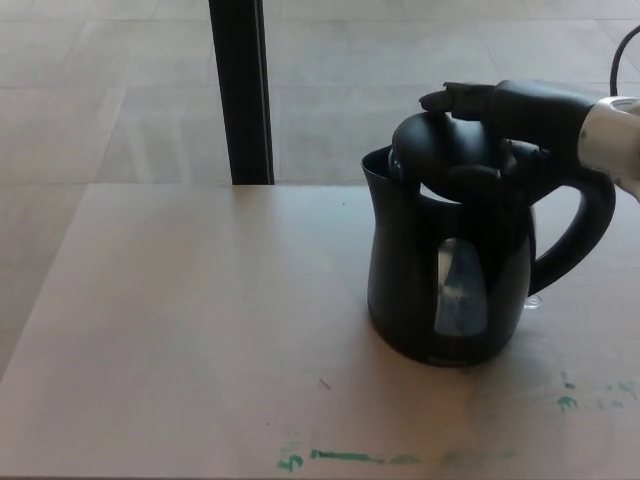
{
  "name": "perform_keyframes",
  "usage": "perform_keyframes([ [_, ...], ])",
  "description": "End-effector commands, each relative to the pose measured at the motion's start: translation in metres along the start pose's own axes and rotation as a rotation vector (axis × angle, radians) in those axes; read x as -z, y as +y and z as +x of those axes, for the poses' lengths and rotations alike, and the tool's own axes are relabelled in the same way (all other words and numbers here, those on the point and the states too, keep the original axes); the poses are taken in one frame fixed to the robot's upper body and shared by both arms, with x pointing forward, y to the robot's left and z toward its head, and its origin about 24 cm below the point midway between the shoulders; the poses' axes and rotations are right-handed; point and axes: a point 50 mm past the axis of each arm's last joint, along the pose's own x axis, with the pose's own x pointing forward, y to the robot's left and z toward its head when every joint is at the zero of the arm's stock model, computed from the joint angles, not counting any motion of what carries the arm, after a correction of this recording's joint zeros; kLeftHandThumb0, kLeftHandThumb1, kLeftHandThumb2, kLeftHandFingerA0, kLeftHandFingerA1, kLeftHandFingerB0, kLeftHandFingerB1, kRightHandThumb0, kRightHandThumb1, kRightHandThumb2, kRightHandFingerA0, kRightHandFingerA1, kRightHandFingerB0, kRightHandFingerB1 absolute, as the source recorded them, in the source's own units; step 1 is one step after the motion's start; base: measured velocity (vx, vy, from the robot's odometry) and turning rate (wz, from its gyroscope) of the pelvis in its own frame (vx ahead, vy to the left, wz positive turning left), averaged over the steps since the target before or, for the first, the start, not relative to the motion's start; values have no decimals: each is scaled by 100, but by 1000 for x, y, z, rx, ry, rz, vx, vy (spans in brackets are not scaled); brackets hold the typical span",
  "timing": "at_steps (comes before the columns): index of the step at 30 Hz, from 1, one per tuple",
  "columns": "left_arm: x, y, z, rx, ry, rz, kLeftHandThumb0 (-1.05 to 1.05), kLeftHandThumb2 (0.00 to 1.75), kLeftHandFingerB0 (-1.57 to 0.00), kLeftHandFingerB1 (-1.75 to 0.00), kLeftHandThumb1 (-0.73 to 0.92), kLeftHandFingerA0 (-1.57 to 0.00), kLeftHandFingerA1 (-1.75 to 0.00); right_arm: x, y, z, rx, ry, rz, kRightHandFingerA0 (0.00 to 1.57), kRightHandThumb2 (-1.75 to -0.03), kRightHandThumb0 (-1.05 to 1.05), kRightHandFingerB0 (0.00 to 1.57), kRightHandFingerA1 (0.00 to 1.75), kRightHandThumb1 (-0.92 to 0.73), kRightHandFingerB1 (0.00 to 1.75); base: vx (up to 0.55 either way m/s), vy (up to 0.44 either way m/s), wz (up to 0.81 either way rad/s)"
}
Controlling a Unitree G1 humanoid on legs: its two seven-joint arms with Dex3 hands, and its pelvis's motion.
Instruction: The robot uses its right hand to push down on the lid of a kettle kept in the middle of the desk to close it
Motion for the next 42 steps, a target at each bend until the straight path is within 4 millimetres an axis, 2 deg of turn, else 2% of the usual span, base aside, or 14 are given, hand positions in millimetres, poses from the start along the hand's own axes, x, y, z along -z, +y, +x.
perform_keyframes([
  [1, -5, 6, -3, -27, 4, -8, -70, 88, -29, -47, 54, -53, -61, -11, 31, 9, -142, -2, -116, 11, -68, -90, 12, 38, -87, 29, 0, 0, 0],
  [8, -6, 4, -1, -27, 4, -20, -71, 86, -24, -45, 54, -53, -59, -14, 93, 16, -255, -1, -188, 0, -105, -39, 0, 51, -39, 50, 0, 0, 0],
  [9, -5, 4, -1, -32, 8, -15, -69, 87, -24, -45, 53, -49, -57, -15, 107, 17, -280, 1, -213, 14, -67, -90, 14, 42, -88, 30, 0, 0, 0],
  [10, -6, 3, 0, -26, 5, -15, -70, 86, -23, -44, 54, -50, -58, -14, 119, 16, -310, 8, -237, 0, -105, -39, 0, 51, -40, 50, 0, 0, 0],
  [14, -8, 3, 0, -24, 6, 5, -65, 60, -32, -33, 65, -56, -49, -11, 152, 13, -391, 22, -261, 12, -67, -87, 14, 44, -84, 31, 0, 0, 0],
  [15, -9, 3, 0, -22, 3, 8, -65, 58, -29, -31, 65, -53, -45, -10, 159, 12, -405, 27, -259, 1, -104, -39, 0, 52, -40, 50, 0, 0, 0],
  [18, -11, 3, 0, -15, -5, 26, -65, 60, -27, -32, 67, -52, -45, -8, 166, 12, -439, 31, -272, 1, -111, -91, 0, 52, -69, 39, 0, 0, 0],
  [19, -11, 4, 0, -18, -5, 3, -70, 87, -23, -45, 53, -49, -57, -6, 167, 12, -461, 46, -279, 5, -67, -89, 7, 44, -88, 31, 0, 0, 0],
  [23, -12, 3, 1, -27, -3, 3, -70, 87, -23, -44, 53, -50, -56, 0, 146, 11, -372, 59, -242, 0, -106, -39, 0, 51, -41, 50, 0, 0, 0],
  [26, -9, 3, 0, -24, 0, 2, -71, 87, -22, -44, 55, -49, -56, 1, 135, 11, -333, 60, -206, 0, -106, -39, 0, 52, -41, 50, 0, 0, 0],
  [27, -9, 4, 0, -17, -4, -1, -70, 88, -25, -45, 54, -50, -58, 1, 128, 11, -312, 51, -197, 11, -68, -90, 11, 45, -90, 31, 0, 0, 0],
  [30, -9, 4, -1, -9, 5, 7, -64, 60, -30, -33, 65, -52, -45, 2, 97, 11, -247, 57, -168, 0, -107, -39, 0, 51, -42, 51, 0, 0, 0],
  [31, -7, 4, -1, -9, 2, 22, -65, 60, -32, -33, 66, -54, -46, 1, 89, 11, -238, 59, -163, 14, -69, -90, 10, 42, -92, 28, 0, 0, 0],
  [42, -1, 4, -1, -33, 12, -21, -70, 87, -28, -46, 54, -50, -58, -4, 8, 1, -107, 8, 11, 5, -110, -82, 0, 50, -64, 31, 0, 0, 0],
])
